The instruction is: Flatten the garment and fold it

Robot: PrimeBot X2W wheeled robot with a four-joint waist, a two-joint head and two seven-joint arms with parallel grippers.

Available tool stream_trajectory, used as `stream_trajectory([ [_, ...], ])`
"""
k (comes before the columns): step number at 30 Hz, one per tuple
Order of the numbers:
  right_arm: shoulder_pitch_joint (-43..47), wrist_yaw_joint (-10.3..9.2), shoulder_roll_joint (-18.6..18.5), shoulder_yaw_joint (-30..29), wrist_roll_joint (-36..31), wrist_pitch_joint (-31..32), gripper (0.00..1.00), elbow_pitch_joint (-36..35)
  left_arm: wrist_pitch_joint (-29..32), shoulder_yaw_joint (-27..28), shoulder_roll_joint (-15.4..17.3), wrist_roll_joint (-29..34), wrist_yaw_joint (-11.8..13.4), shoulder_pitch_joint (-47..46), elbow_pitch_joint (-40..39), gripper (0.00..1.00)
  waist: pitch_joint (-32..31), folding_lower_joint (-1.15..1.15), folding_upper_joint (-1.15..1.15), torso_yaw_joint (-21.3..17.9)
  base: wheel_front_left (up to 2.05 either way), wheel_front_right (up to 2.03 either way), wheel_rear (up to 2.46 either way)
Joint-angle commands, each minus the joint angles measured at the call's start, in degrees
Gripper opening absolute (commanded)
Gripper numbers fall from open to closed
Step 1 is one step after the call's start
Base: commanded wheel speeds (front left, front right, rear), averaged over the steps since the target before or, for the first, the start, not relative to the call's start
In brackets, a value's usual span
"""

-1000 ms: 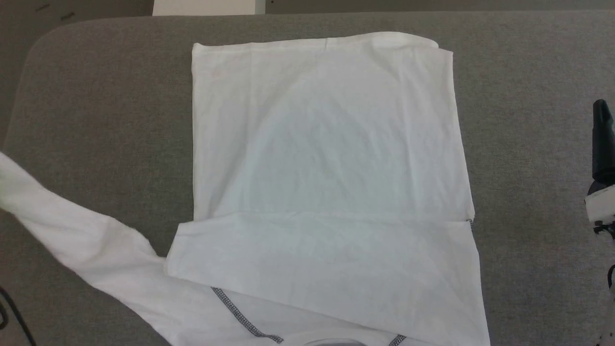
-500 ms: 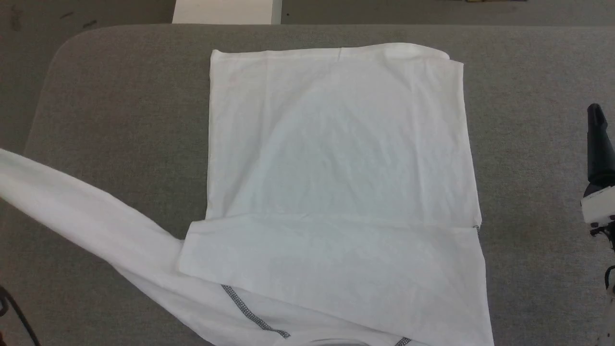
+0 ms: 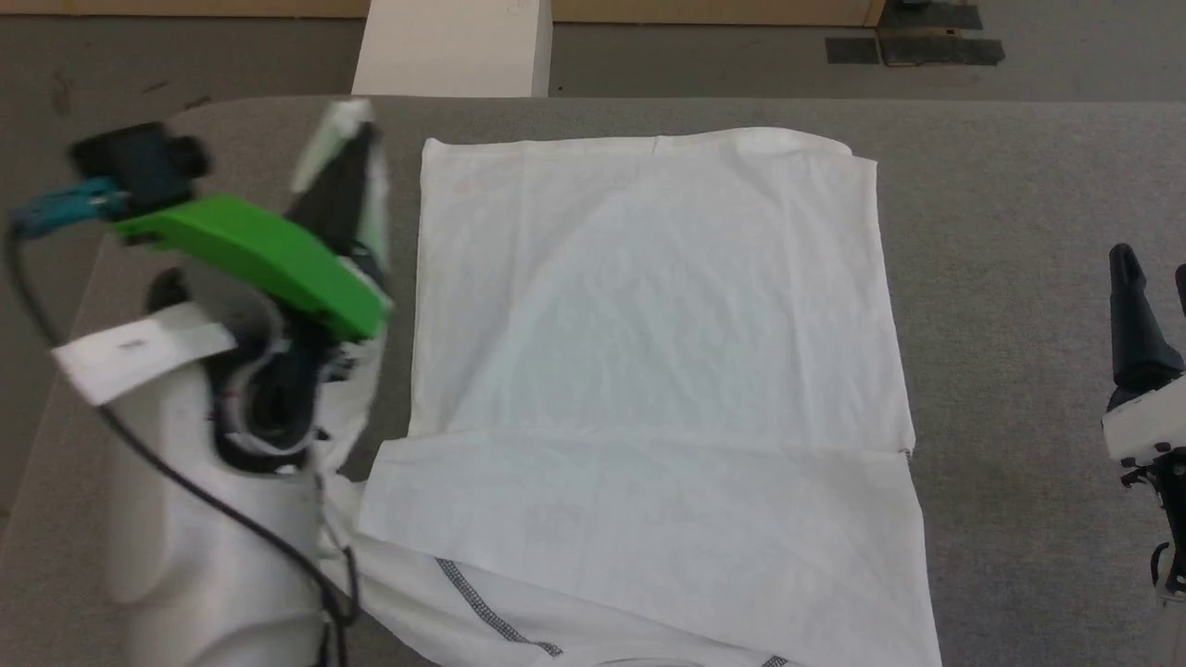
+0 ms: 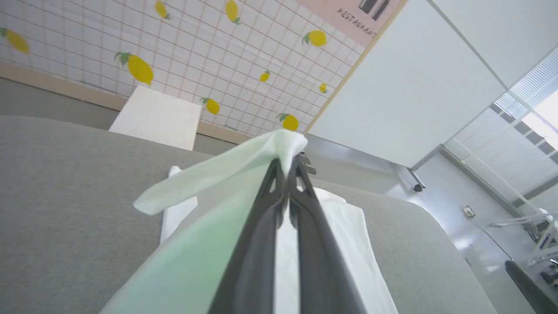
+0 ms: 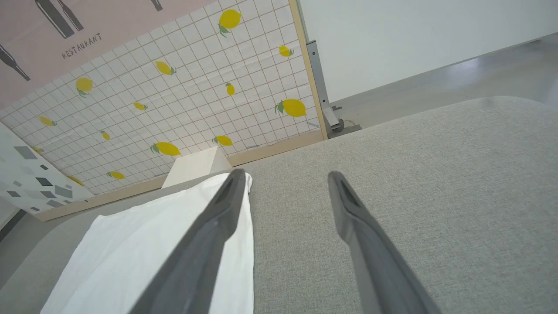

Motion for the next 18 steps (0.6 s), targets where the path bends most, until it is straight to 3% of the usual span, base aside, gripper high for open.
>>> stream_trajectory([
  [1,0.86,-0.08,0.0,0.19,0.31,-0.32,1.0,0.22,0.58,-3.09,-0.97,-0.33,-0.5,0.44,-0.93,0.0,-0.31,0.0,0.0,-0.04,0.0,0.0,0.0],
  [11,0.14,-0.08,0.01,3.25,1.89,-1.88,1.0,2.55,-0.17,-29.63,-2.31,-7.1,1.25,1.51,0.33,0.0,0.69,0.0,0.0,-4.83,0.0,0.0,0.0],
  [18,0.7,-0.08,0.01,3.23,2.45,-3.25,1.0,4.3,3.32,-42.05,-2.32,-6.19,0.43,4.26,7.49,0.0,1.33,0.0,0.0,-7.42,0.0,0.0,0.0],
])
